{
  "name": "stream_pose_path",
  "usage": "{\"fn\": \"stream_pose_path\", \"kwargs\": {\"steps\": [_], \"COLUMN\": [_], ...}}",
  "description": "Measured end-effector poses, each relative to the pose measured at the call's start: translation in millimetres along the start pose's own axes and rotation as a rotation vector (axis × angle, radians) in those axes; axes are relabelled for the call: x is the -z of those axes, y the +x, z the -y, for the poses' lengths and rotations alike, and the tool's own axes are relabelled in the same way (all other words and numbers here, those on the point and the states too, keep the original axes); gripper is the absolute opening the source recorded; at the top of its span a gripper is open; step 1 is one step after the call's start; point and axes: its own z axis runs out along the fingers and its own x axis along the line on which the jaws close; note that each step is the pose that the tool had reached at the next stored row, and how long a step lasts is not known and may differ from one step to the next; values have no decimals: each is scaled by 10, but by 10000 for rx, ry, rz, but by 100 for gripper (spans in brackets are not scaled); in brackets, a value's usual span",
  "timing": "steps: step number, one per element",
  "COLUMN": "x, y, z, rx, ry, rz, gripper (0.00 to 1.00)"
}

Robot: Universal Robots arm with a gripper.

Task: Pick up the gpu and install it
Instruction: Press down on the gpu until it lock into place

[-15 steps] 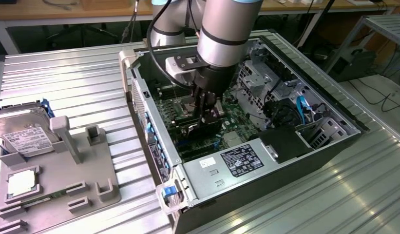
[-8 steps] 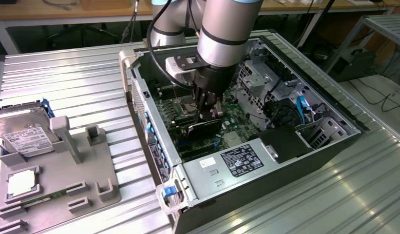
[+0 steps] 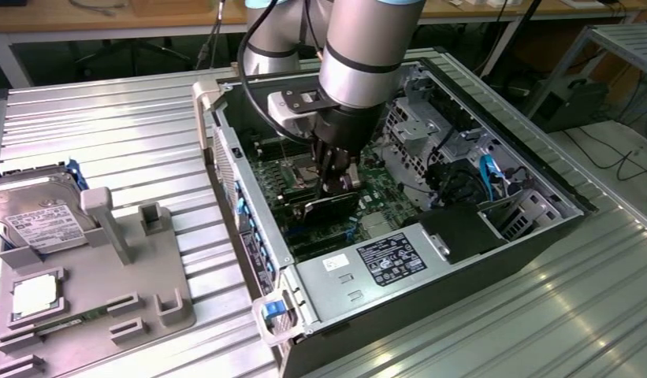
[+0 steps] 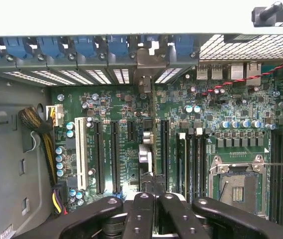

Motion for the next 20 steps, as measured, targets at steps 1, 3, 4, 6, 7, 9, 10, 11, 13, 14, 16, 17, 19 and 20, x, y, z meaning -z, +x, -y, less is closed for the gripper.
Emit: {"fn": "stream_pose_path", "kwargs": {"steps": [1,3,4,6,7,9,10,11,13,14,16,17,19,20], "x": [0,0,0,0,0,1,1,1,1,1,1,0,0,0], "y": [0,0,0,0,0,1,0,0,0,1,0,0,1,0], "z": [0,-1,-1,-2,-2,-3,-7,-13,-23,-23,-23,-23,-23,-23], "rx": [0,2,1,0,1,0,-1,-3,-13,-24,-38,-46,-59,-65], "ry": [0,0,0,0,0,1,-8,-24,-391,-671,-1069,-1257,-1625,-1810], "rz": [0,0,0,0,-1,-9,-13,-18,-123,-208,-330,-393,-513,-572], "gripper": [11,11,11,11,11,11,11,11,11,11,11,11,11,11]}}
